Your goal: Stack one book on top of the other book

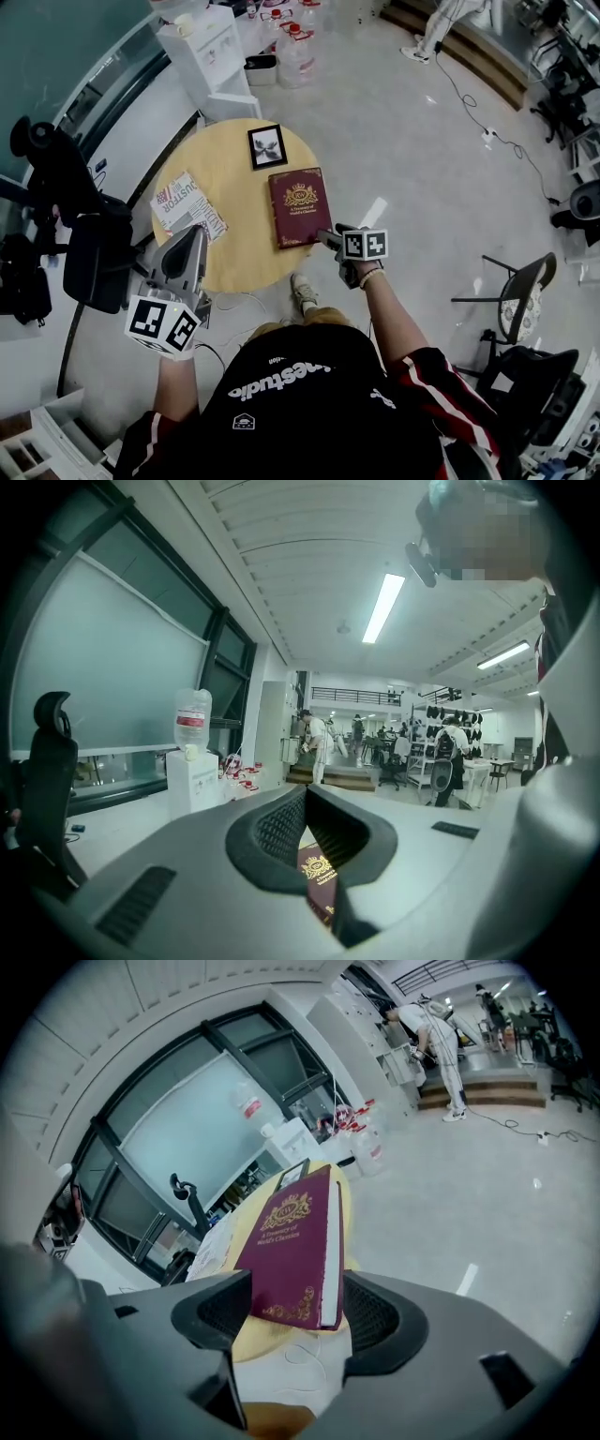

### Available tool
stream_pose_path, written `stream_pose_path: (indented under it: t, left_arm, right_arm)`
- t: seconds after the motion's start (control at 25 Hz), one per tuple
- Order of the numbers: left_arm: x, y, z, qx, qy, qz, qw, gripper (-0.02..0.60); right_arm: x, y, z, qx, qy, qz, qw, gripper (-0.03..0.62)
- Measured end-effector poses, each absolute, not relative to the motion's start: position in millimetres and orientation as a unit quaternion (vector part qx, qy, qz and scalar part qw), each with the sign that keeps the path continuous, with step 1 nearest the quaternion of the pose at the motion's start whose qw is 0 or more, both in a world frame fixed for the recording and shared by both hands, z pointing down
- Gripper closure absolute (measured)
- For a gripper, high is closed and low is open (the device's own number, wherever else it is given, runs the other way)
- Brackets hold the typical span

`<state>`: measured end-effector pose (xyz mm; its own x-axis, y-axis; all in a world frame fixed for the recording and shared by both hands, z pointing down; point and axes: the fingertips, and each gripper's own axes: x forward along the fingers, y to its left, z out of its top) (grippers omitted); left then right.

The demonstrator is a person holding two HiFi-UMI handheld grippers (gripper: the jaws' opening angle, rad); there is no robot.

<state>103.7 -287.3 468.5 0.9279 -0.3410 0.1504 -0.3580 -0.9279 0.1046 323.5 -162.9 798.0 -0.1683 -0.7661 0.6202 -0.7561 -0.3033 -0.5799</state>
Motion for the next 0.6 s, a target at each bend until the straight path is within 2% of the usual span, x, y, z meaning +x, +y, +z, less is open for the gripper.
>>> stream_pose_path:
  t: [0.6]
  left_arm:
    - [150.2, -300.6, 488.5, 0.978, -0.172, 0.093, 0.067, 0.566]
  right_arm:
    - [321.3, -186.6, 833.7, -0.531, 0.618, -0.567, 0.127, 0.222]
